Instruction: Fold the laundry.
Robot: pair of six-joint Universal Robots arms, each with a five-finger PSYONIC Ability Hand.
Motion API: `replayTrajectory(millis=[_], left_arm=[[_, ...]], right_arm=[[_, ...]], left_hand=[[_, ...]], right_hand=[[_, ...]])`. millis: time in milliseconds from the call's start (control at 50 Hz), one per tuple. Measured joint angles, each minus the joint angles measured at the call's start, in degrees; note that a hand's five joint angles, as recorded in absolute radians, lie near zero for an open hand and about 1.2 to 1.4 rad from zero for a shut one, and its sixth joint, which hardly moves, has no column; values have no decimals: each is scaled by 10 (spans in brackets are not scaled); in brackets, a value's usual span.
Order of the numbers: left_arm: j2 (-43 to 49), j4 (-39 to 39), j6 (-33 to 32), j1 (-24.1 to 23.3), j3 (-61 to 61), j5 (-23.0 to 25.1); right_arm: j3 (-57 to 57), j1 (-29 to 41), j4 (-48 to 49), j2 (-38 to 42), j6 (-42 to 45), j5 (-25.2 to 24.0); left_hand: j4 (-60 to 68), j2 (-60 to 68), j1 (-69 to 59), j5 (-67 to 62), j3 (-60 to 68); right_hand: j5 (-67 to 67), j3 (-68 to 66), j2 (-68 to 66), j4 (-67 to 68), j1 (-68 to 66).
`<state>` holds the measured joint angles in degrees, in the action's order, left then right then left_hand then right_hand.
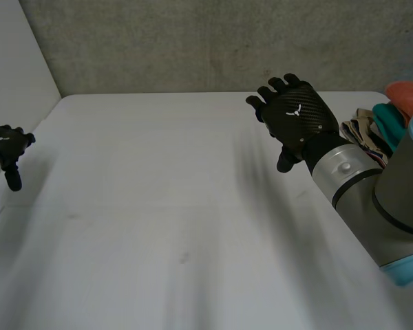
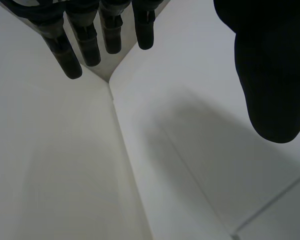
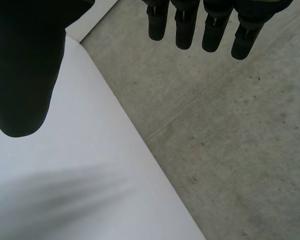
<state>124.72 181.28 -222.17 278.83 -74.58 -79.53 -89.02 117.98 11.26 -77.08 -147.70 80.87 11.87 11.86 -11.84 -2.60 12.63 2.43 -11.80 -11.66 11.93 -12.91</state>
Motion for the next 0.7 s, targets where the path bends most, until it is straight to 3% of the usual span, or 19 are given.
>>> replayTrajectory(millis=[140, 220, 320, 440, 580, 700], left_arm=[[-70, 38, 68, 7, -56, 53], [-130, 89, 154, -2, -80, 63], [-228, 112, 287, -36, -94, 40], [-308, 7, 370, -111, -82, 14], [-346, -168, 375, -239, -53, -46], [-347, -192, 365, -296, -45, -137]], right_arm=[[10, -10, -9, 4, -5, -15], [22, -24, -10, -2, -28, -31], [47, -48, -16, -19, -93, -33], [91, -85, -84, -30, -179, 4], [124, -109, -188, -15, -233, 33], [118, -114, -196, -12, -235, 32]], left_hand=[[0, 0, 0, 0, 0], [0, 0, 0, 0, 0], [0, 0, 0, 0, 0], [0, 0, 0, 0, 0], [0, 0, 0, 0, 0], [0, 0, 0, 0, 0]], right_hand=[[0, 0, 0, 0, 0], [0, 0, 0, 0, 0], [0, 0, 0, 0, 0], [0, 0, 0, 0, 0], [0, 0, 0, 0, 0], [0, 0, 0, 0, 0]])
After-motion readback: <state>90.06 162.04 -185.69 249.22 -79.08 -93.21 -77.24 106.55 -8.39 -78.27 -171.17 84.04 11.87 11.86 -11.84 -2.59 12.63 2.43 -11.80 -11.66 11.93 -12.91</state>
